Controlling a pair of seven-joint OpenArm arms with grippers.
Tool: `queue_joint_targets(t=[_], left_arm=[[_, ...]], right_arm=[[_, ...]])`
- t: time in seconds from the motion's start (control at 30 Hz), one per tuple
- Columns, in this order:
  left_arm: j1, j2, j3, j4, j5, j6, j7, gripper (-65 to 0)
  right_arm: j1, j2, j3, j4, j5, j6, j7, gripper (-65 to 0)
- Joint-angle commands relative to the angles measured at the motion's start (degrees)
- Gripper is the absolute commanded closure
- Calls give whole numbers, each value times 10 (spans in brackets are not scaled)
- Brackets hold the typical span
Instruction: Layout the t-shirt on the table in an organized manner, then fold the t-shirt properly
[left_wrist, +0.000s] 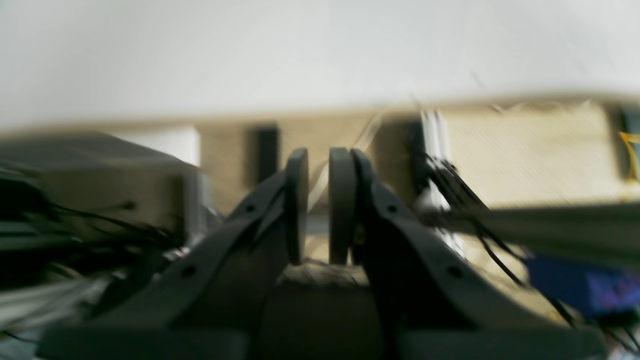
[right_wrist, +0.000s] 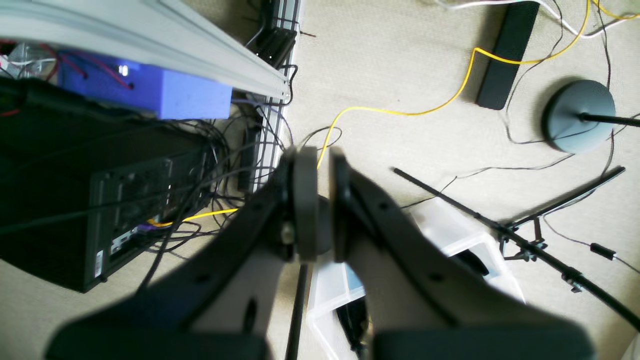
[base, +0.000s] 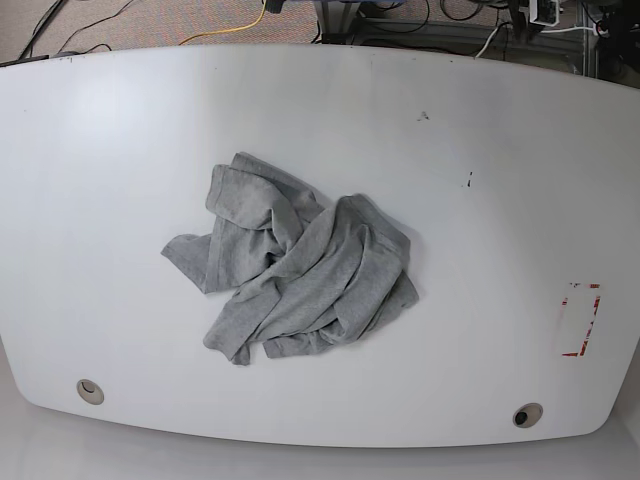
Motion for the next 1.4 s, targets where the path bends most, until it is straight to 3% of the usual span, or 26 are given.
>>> queue_joint_targets(t=[0.0, 0.23, 0.47, 0.57, 0.83, 1.37], left_arm=[[27, -1, -4, 21, -3, 0, -12, -64], [41, 17, -5, 27, -2, -1, -36, -64], [57, 23, -11, 28, -2, -1, -70, -64], [56, 23, -12, 28, -2, -1, -80, -64], [39, 23, -8, 28, -3, -1, -134, -67], [-84, 23, -7, 28, 0, -1, -133, -69]], right_arm=[[-24, 3, 3, 12, 25, 1, 11, -29], [-62, 1, 61, 74, 127, 3, 15, -29], [-78, 3, 96, 115, 170, 4, 15, -29], [-71, 3, 102, 117, 181, 21, 15, -29], [0, 1, 137, 118, 189, 63, 12, -29], [197, 3, 186, 117, 183, 159, -74, -29]])
